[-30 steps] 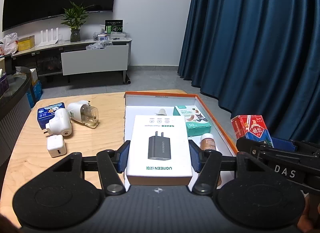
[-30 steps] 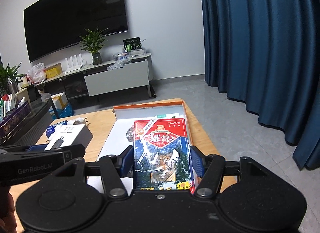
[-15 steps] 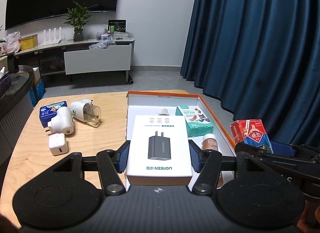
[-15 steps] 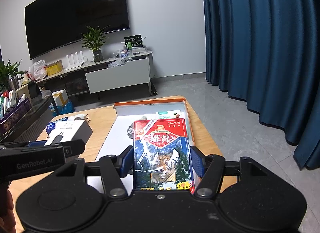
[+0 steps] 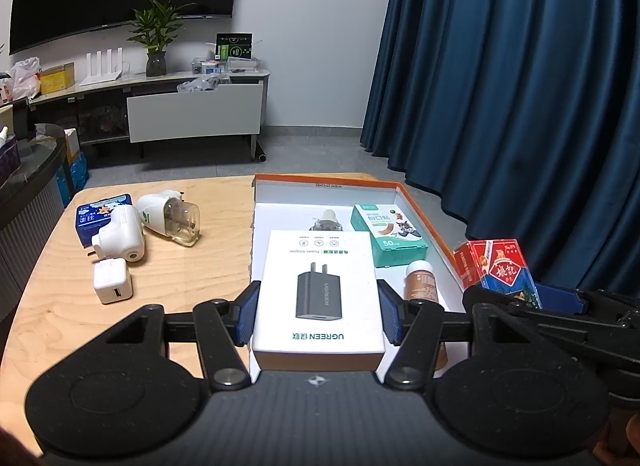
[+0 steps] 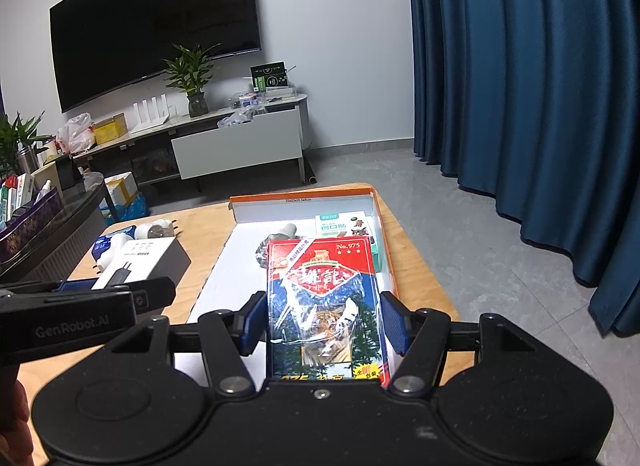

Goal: Organize rigid objects
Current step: 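Carry the UGREEN box and red card box over the white box, then hold the UGREEN box and red card box above the white box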

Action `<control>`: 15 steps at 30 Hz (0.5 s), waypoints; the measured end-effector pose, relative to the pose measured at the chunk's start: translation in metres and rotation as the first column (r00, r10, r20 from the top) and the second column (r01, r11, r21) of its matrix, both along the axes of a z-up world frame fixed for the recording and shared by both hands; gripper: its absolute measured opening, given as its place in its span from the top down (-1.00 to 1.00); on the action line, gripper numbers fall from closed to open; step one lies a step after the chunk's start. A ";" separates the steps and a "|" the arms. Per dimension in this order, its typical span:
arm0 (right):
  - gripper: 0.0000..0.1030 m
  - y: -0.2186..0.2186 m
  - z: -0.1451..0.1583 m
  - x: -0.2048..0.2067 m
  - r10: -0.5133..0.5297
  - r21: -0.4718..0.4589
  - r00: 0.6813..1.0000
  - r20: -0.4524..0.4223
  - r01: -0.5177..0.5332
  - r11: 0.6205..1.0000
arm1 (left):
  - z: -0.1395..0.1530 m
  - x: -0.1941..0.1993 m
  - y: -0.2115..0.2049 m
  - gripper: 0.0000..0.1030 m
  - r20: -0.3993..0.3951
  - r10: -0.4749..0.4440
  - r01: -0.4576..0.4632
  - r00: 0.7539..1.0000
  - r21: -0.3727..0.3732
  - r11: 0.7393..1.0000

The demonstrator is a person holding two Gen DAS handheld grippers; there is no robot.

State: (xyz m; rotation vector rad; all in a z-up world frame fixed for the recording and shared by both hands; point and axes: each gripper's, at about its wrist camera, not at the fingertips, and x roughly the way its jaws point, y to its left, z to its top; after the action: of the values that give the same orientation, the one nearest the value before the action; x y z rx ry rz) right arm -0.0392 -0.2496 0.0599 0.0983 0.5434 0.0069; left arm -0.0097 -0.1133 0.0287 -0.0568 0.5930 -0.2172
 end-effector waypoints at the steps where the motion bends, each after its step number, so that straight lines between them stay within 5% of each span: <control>1: -0.40 0.000 0.000 0.000 0.000 0.000 1.000 0.000 0.000 1.000 | 0.000 0.000 0.001 -0.16 -0.001 0.000 0.000 1.000 0.000 1.000; 15: -0.40 0.004 -0.004 0.001 0.004 -0.002 1.000 -0.010 -0.004 1.000 | -0.001 0.000 0.001 -0.16 -0.007 0.006 -0.006 1.000 -0.003 1.000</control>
State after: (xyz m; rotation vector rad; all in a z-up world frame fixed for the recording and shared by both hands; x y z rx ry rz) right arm -0.0383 -0.2460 0.0562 0.0955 0.5541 0.0097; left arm -0.0098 -0.1128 0.0276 -0.0628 0.5996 -0.2122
